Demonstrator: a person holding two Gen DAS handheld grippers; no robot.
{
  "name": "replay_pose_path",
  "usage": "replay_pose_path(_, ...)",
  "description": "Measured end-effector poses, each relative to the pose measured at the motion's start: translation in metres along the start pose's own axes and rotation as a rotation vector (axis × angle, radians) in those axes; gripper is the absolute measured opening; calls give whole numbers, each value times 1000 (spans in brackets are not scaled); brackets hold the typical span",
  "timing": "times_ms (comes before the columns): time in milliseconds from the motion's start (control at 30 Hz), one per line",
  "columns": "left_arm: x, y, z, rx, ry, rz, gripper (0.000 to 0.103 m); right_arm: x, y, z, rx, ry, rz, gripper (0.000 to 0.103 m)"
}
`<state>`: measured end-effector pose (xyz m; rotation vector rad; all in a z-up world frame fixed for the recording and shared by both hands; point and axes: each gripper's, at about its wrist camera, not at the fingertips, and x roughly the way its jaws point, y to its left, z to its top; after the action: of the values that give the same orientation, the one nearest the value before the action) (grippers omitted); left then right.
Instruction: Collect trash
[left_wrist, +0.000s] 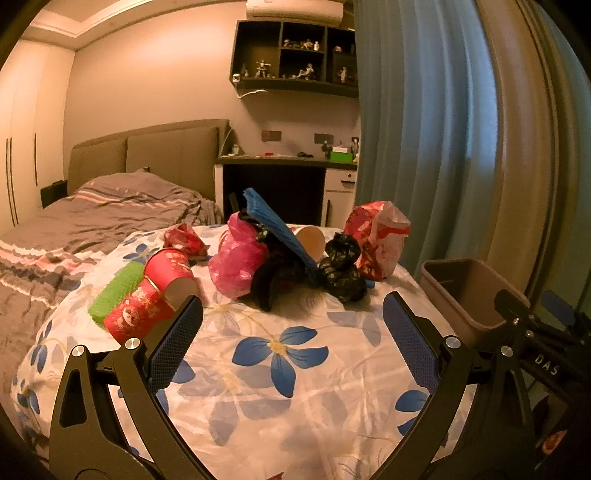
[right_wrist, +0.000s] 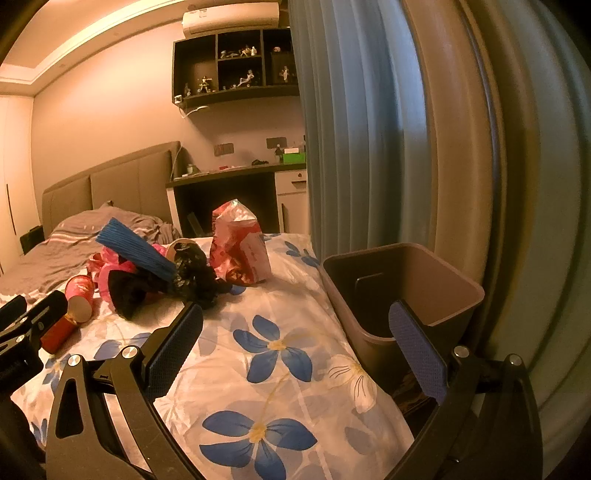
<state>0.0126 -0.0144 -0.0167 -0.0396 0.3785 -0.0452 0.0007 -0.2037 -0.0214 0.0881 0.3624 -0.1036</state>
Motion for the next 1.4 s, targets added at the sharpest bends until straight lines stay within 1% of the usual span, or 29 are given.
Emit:
replay_pose_path(133,9,-3,-1,10,14,-12,96,8,-3,-2,6,13,3,98)
replay_pose_path(233,16,-4,-1,12,17,-13,96,18,-4,-3,9,15,22,98)
replay_pose_path(367,31,3,4,-10,23,2,96,39,-3,4,4,-11,62,98)
replay_pose_path(467,41,9,9,-21,25,14,96,62,-1,14,4,-27,93,98)
replay_pose_path(567,53,15,14,-27,29,8,96,85,7,26,-6,-38,143,97)
replay_pose_path(667,64,19,19,-31,28,24,96,112,18,40,-21,-39,180,92)
replay_pose_path(767,75,24,25,-42,25,38,96,143,29,51,-27,-17,224,90)
replay_pose_path(867,82,29,32,-56,19,48,94,168,34,63,-30,-11,255,86)
replay_pose_path(900,84,31,35,-60,17,48,94,176,36,68,-30,-8,268,83)
replay_pose_path(1000,91,32,42,-69,9,49,91,192,38,75,-29,7,305,78)
replay_pose_path(1033,92,33,44,-72,6,47,90,198,40,77,-33,12,319,74)
replay_pose_path(1067,95,32,47,-76,3,44,87,204,42,79,-40,19,334,71)
replay_pose_path(1133,99,32,51,-85,0,34,85,210,42,79,-42,36,363,62)
replay_pose_path(1167,102,33,54,-91,0,27,84,213,41,79,-39,48,382,59)
replay_pose_path(1200,104,33,55,-94,2,23,84,215,40,78,-38,57,395,53)
replay_pose_path(1233,107,32,56,-96,4,19,81,218,40,79,-40,60,402,46)
replay_pose_path(1267,110,33,57,-102,7,15,77,219,40,78,-46,63,412,41)
replay_pose_path(1333,114,34,59,-113,8,14,73,219,41,77,-60,72,424,22)
replay_pose_path(1400,118,37,61,-132,13,8,72,216,41,74,-70,72,436,16)
